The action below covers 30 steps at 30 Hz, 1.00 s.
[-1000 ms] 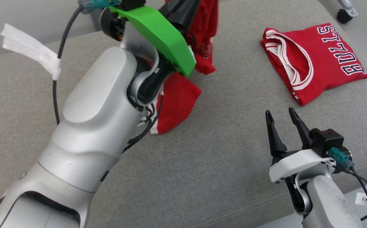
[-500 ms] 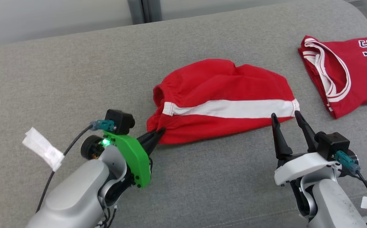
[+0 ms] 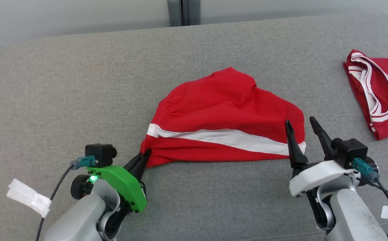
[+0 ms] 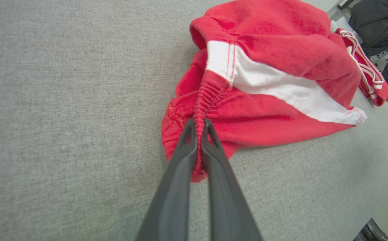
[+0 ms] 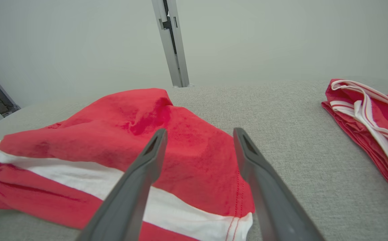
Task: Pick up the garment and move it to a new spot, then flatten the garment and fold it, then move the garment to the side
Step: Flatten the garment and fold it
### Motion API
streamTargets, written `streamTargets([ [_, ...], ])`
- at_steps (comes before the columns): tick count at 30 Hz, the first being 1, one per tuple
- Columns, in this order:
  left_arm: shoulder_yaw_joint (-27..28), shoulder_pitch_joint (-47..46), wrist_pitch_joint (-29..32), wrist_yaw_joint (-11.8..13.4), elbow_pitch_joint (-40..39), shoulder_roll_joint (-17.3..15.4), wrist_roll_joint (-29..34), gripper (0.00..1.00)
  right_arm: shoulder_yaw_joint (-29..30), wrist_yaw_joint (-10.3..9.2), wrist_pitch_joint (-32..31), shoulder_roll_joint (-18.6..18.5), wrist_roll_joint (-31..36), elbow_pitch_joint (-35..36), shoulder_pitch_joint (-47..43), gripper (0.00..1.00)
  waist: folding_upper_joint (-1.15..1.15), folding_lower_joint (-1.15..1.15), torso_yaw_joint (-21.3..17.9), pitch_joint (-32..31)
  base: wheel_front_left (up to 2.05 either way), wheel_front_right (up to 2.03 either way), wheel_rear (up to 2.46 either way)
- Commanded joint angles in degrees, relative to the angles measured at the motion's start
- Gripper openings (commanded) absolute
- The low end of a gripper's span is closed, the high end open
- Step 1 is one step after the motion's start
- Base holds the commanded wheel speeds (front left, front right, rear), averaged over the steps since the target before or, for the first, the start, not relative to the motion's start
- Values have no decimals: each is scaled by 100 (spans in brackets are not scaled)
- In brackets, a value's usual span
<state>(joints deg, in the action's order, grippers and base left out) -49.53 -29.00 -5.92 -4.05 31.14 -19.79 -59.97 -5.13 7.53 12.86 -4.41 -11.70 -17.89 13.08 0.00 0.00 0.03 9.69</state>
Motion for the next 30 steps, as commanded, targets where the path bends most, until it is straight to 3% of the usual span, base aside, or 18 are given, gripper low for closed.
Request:
streamTargets([
  [1,41,130,-80,53,56,19,-18,100,-4,-8,-8,-38,12,19,-90,100,0,0,16,-56,0,0,0],
  [6,183,334,-476,134,118,58,-66,100,65,-8,-26,-69,12,64,-167,100,0,0,26,-156,0,0,0],
  [10,599,524,-855,252,-43,40,-48,100,162,-8,-42,-87,19,107,-241,100,0,0,62,-224,0,0,0],
  [15,1968,961,-921,394,-877,202,809,100,306,-8,-53,-114,38,184,-325,100,0,0,155,-302,0,0,0],
  [18,2848,1328,-924,282,-1403,474,1550,100,358,-8,-94,-108,83,208,-330,100,0,0,171,-383,0,0,0],
  [22,3569,1762,-924,31,-1685,904,2344,100,392,-8,-132,-88,105,208,-372,100,0,0,177,-517,0,0,0],
  [30,4071,2134,-926,-249,-1477,1317,3441,100,403,-8,-251,-141,128,50,-458,100,0,0,162,-809,0,0,0],
])
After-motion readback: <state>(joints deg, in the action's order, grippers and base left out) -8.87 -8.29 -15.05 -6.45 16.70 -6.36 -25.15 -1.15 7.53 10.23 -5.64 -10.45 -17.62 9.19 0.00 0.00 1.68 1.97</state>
